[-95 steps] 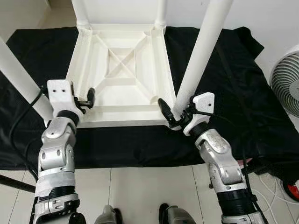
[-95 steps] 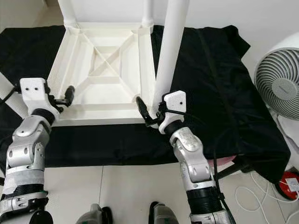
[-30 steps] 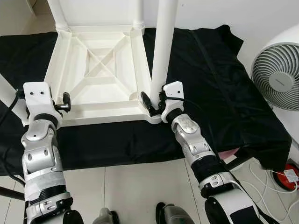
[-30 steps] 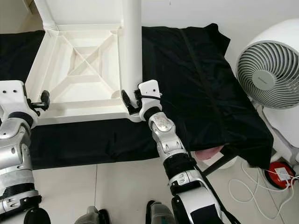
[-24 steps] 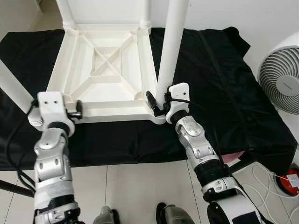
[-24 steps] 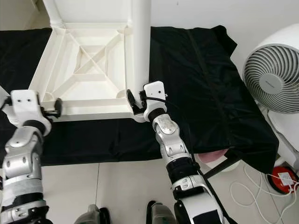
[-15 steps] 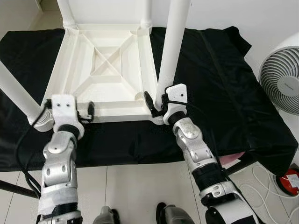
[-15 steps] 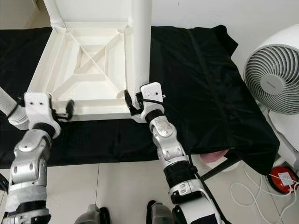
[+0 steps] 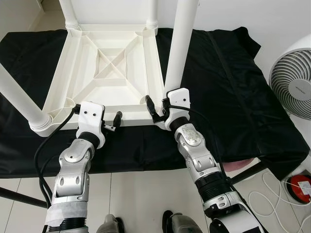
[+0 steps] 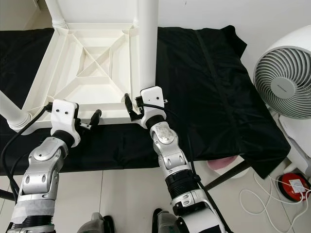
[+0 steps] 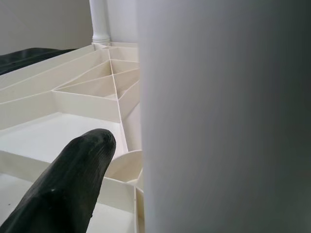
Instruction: Building children table
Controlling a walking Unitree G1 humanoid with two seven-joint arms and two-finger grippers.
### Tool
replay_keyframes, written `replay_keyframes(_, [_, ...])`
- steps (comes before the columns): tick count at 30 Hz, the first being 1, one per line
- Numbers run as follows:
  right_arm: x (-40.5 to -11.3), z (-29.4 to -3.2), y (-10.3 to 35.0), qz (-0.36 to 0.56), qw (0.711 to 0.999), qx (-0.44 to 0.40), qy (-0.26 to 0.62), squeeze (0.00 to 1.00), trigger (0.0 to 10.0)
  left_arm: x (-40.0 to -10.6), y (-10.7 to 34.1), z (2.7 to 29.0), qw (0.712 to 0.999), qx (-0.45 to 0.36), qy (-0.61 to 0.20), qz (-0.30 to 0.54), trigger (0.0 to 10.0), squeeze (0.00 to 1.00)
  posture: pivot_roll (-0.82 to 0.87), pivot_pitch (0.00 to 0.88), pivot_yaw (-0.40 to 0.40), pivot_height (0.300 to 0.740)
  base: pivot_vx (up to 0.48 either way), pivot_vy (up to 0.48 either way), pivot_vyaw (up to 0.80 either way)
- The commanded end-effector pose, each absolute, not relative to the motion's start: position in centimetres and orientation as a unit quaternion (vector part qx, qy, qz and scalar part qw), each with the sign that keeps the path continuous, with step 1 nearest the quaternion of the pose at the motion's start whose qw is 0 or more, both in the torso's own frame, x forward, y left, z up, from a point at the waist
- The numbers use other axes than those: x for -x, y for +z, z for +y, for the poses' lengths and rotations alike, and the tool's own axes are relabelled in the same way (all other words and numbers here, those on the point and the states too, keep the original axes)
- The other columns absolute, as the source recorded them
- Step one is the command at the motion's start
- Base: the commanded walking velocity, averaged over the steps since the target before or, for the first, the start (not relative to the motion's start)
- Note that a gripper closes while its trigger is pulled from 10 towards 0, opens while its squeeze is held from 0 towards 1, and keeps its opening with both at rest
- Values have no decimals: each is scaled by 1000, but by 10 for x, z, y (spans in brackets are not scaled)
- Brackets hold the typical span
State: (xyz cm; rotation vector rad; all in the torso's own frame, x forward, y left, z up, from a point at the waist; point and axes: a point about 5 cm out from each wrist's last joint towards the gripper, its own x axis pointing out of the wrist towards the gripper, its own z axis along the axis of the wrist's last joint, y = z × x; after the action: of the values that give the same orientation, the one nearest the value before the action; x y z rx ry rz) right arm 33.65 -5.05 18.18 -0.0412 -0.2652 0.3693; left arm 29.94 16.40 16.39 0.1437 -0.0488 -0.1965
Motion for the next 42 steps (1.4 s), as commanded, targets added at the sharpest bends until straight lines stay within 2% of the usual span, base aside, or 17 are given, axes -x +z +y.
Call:
replay_keyframes(1, [-336, -50, 181, -125, 976, 18, 177, 0, 10000, -300, 165, 165, 993, -72, -90, -28, 10000, 0, -53, 143, 9, 740, 0, 0, 0])
replay_keyframes(10, [-334, -49, 182, -121, 983, 21, 137, 0, 10000, -303, 171, 168, 994, -64, -77, -39, 10000, 0, -50, 150, 7, 740, 0, 0, 0])
replay_keyframes(22, [-330, -44, 194, -133, 982, 32, 128, 0, 10000, -303, 173, 172, 993, -70, -79, -43, 10000, 0, -50, 150, 7, 740, 0, 0, 0])
replay_keyframes(25, [-330, -44, 195, -133, 982, 32, 128, 0, 10000, -304, 175, 175, 993, -72, -78, -45, 10000, 0, -50, 150, 7, 740, 0, 0, 0])
replay_keyframes(26, [-330, -44, 195, -132, 982, 32, 128, 0, 10000, -307, 181, 182, 994, -73, -66, -52, 10000, 0, -49, 151, 4, 740, 0, 0, 0])
replay_keyframes(27, [-330, -44, 195, -131, 983, 32, 127, 0, 9647, -309, 184, 186, 994, -72, -60, -55, 10000, 0, -49, 151, 4, 740, 0, 0, 0])
replay_keyframes(29, [-330, -44, 195, -131, 983, 32, 127, 0, 9647, -310, 186, 187, 994, -71, -57, -57, 10000, 0, -49, 151, 4, 740, 0, 0, 0])
replay_keyframes(30, [-330, -44, 195, -129, 983, 33, 126, 0, 8902, -310, 187, 188, 994, -70, -54, -58, 10000, 0, -49, 148, 3, 740, 0, 0, 0])
replay_keyframes(31, [-330, -44, 195, -129, 983, 33, 126, 0, 8902, -310, 187, 188, 994, -70, -54, -58, 10000, 0, -49, 148, 3, 740, 0, 0, 0])
replay_keyframes(32, [-330, -44, 195, -127, 984, 33, 124, 0, 9686, -311, 188, 188, 995, -66, -49, -59, 10000, 0, -49, 148, 3, 740, 0, 0, 0])
replay_keyframes(33, [-330, -44, 195, -127, 984, 33, 124, 0, 9686, -311, 188, 188, 995, -66, -49, -59, 10000, 0, -49, 148, 3, 740, 0, 0, 0])
replay_keyframes(34, [-329, -44, 194, -125, 984, 34, 122, 0, 7412, -312, 189, 188, 996, -58, -42, -60, 10000, 0, -51, 143, 4, 740, 0, 0, 0])
replay_keyframes(38, [-329, -44, 193, -123, 985, 34, 120, 0, 7176, -313, 189, 188, 996, -53, -37, -60, 10000, 0, -51, 143, 4, 740, 0, 0, 0])
replay_keyframes(39, [-329, -44, 192, -119, 985, 34, 118, 0, 4431, -315, 189, 188, 997, -47, -29, -57, 10000, 0, -51, 143, 4, 740, 0, 0, 0])
replay_keyframes(40, [-329, -44, 192, -119, 985, 34, 118, 0, 4431, -315, 189, 188, 997, -47, -29, -57, 10000, 0, -51, 143, 4, 740, 0, 0, 0])
replay_keyframes(41, [-329, -43, 192, -116, 986, 34, 118, 0, 3882, -316, 188, 189, 998, -40, -19, -53, 10000, 0, -51, 143, 5, 740, 0, 0, 0])
replay_keyframes(42, [-329, -43, 192, -113, 986, 33, 117, 0, 0, -318, 187, 191, 998, -37, -2, -52, 10000, 0, -51, 143, 5, 740, 0, 0, 0])
